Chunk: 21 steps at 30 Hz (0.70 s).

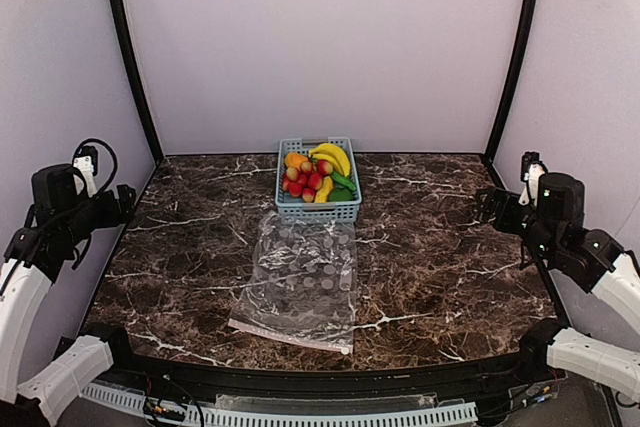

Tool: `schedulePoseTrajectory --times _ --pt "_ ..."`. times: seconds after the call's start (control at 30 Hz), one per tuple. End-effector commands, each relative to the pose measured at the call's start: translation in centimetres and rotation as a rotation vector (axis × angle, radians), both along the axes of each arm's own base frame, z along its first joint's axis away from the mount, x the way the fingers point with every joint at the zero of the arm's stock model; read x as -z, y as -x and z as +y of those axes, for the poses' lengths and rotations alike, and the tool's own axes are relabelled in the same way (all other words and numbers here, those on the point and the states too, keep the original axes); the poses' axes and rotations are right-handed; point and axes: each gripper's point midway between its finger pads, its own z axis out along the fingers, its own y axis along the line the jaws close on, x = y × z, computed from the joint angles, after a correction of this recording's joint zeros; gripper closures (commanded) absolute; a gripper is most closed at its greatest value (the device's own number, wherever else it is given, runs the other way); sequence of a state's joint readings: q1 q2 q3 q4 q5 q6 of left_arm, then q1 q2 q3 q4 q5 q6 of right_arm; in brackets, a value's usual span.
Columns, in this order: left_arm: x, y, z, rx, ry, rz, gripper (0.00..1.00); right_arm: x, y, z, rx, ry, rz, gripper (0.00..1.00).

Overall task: Place the food in the zip-top bag and seal the zipper
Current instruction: Pick up the zipper food storage bag at the center of the board.

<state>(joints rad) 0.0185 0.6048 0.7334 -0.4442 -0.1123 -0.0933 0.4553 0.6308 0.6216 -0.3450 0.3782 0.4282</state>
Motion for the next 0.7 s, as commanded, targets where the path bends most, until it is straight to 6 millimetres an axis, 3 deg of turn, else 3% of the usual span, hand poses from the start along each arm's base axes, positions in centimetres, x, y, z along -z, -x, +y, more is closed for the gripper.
schedulePoseTrajectory --times 0.0,0.4,0.57,0.67 --pt "1.2 0.1 -0.3 0.018 0.005 0.040 0.00 -0.4 -0.2 -0.4 0.026 -0.003 -0.010 0.01" --pt "2.5 0.3 -1.5 0.052 0.083 0.088 0.00 -0.9 -0.9 0.1 0.012 0.013 -0.007 0.01" --pt "4.7 0.7 -5.9 0.194 0.359 0.187 0.03 -1.4 -1.3 0.3 -0.007 0.058 -0.004 0.01" --pt "6.9 0.9 -8.5 0.271 0.472 0.248 0.06 -0.9 -2.0 1.1 -0.030 0.059 0.022 0.02"
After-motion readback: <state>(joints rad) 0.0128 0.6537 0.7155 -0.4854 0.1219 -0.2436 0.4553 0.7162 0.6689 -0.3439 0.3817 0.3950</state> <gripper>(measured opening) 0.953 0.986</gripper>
